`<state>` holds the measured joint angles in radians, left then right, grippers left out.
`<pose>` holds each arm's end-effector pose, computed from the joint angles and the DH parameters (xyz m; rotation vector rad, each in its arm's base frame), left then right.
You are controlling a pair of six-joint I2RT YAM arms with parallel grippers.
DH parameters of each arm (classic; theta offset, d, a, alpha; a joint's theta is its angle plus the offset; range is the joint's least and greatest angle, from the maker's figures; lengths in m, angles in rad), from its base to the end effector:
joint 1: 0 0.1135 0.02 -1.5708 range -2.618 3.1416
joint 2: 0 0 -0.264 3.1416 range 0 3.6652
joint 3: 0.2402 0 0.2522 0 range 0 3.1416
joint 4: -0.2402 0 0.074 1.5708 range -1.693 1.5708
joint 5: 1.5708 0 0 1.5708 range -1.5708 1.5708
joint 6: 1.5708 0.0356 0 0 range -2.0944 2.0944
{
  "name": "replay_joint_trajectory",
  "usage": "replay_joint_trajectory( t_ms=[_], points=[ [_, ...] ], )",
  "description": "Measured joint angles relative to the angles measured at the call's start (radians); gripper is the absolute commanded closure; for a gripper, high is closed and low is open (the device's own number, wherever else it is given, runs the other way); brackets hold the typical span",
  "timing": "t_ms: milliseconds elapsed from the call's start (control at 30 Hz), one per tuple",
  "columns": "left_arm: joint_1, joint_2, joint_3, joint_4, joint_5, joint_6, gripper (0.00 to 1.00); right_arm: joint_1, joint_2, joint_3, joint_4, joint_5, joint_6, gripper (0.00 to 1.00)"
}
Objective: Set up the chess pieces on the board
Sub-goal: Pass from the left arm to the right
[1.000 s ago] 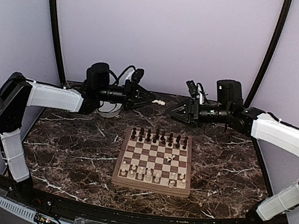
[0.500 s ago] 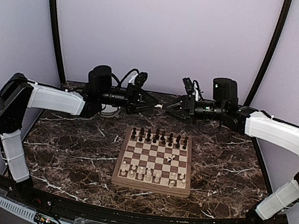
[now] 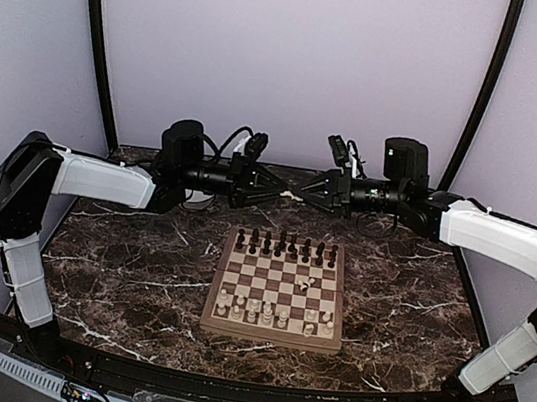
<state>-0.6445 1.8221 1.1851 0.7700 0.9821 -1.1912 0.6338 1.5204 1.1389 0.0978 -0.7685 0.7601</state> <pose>0.3109 -0.2707 0.2842 0.5293 1.8749 -2.0490 0.2690 0.2284 0.3138 -0.4878 2.0710 1.6116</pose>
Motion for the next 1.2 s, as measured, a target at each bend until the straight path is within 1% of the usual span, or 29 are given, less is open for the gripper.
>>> replay_joint_trajectory(
  t_ms=[233, 467, 533, 600, 633, 767, 900, 967, 1000, 1067, 1100, 1167, 1200],
  points=[
    [0.0, 0.005, 0.0, 0.01, -0.004, -0.006, 0.95, 0.0, 0.0, 0.0, -0.004, -0.002, -0.006, 0.76],
    [0.0, 0.014, 0.006, 0.019, 0.0, -0.01, 0.95, 0.0, 0.0, 0.0, -0.023, -0.001, -0.015, 0.85],
    [0.0, 0.016, 0.009, 0.02, 0.003, -0.01, 0.95, 0.0, 0.0, 0.0, -0.024, -0.002, -0.017, 0.84],
    [0.0, 0.017, 0.011, 0.02, 0.004, -0.01, 0.95, -0.001, 0.0, 0.003, -0.024, -0.002, -0.019, 0.79],
    [0.0, 0.017, 0.011, 0.019, 0.004, -0.01, 0.95, -0.001, 0.0, 0.004, -0.026, -0.002, -0.02, 0.79],
    [0.0, 0.028, 0.029, 0.019, 0.006, -0.009, 0.95, -0.002, 0.002, 0.012, -0.035, -0.001, -0.022, 0.84],
    [0.0, 0.039, 0.039, 0.019, 0.01, -0.01, 0.94, -0.005, 0.004, 0.015, -0.042, -0.002, -0.027, 0.91],
    [0.001, 0.044, 0.043, 0.02, 0.012, -0.01, 0.88, -0.006, 0.004, 0.017, -0.049, -0.002, -0.03, 0.94],
    [0.001, 0.046, 0.043, 0.019, 0.012, -0.01, 0.82, -0.006, 0.004, 0.018, -0.053, -0.001, -0.035, 0.94],
    [0.001, 0.047, 0.044, 0.017, 0.013, -0.009, 0.75, -0.006, 0.004, 0.029, -0.081, 0.003, -0.053, 0.96],
    [0.001, 0.047, 0.046, 0.013, 0.013, -0.003, 0.73, -0.006, 0.004, 0.036, -0.099, 0.008, -0.065, 0.96],
    [0.002, 0.047, 0.055, -0.02, 0.005, 0.013, 0.67, -0.006, 0.004, 0.061, -0.155, 0.023, -0.097, 0.97],
    [0.005, 0.047, 0.058, -0.039, 0.0, 0.027, 0.59, -0.006, 0.002, 0.074, -0.186, 0.034, -0.117, 0.98]
  ],
)
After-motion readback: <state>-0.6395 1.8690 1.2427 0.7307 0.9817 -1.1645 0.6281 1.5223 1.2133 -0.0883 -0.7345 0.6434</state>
